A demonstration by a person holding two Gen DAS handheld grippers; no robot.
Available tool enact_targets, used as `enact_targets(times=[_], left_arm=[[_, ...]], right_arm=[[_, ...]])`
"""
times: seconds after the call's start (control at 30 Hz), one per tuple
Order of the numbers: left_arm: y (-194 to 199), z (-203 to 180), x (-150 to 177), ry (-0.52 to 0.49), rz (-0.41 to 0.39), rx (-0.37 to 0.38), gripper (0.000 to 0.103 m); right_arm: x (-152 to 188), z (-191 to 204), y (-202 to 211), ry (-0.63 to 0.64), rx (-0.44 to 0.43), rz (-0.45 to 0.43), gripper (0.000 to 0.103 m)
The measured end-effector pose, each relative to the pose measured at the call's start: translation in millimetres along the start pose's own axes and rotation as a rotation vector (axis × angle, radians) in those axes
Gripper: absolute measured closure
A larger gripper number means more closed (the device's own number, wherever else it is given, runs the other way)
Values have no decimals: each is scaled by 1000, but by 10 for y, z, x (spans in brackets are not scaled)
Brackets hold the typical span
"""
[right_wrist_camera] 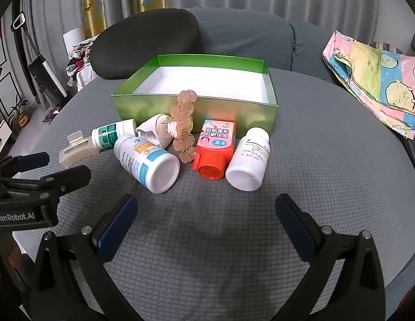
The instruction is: Organize rigid objects
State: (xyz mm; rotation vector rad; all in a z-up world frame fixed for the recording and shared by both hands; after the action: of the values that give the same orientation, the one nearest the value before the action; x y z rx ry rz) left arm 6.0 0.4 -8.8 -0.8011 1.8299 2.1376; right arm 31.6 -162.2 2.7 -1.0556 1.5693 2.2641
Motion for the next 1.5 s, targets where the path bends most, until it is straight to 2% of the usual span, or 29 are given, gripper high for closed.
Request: enact_targets(times=[0.4,0.9,1.23,1.5], left_arm=[[29,-10,10,1,-33,-8,0],[29,-23,22,0,-32,3,0],[7,-33,27,1,-20,59,0],[-17,-60,15,-2,-18,67,0]], right_arm=[[9,3,-4,3,7,1,1],[40,36,-13,4,7,3,1],[69,43,-51,2,0,18,1],[59,35,-63,-1,-7,22,1]])
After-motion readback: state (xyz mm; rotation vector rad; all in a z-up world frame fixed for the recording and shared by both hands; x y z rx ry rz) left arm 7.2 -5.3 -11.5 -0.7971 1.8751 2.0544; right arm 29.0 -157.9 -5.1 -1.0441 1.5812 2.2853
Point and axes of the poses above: each gripper's, at about its wrist camera, not at the fingertips, and y roughly against the way its jaws point, z to its left, x to its underside, the point moved 1 cm from there along -y, roughly the way its jaws point, and after that the axes turned 12 degrees about -x, right-handed, at the moved point
